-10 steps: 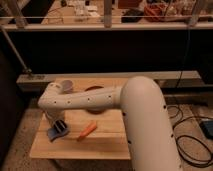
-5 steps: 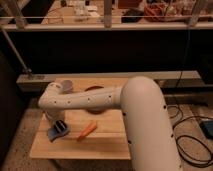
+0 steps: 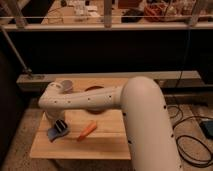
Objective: Place the eraser on the white sponge
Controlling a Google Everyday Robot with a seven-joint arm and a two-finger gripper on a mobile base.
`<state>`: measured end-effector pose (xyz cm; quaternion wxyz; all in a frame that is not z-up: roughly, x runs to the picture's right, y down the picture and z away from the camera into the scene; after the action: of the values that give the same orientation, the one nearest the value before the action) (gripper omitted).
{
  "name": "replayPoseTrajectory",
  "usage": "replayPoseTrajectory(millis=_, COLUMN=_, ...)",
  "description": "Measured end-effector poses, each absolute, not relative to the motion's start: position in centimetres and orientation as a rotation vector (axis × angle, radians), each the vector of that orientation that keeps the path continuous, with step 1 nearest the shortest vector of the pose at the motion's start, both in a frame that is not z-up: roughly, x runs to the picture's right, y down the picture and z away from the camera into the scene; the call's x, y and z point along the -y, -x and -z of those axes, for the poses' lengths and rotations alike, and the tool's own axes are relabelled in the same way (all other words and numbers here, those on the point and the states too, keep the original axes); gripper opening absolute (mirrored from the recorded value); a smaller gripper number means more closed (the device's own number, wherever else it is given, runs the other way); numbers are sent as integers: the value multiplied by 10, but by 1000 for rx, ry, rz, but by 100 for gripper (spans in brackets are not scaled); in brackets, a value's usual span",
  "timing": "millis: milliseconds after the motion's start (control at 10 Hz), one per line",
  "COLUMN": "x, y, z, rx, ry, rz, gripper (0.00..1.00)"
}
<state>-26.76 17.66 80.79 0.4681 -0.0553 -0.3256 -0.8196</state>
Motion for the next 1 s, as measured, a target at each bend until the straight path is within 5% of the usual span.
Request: replayPoseTrajectory(millis=1000, x=-178, y=267, z=-809, rx=811, ry=132, rz=2013, gripper=43)
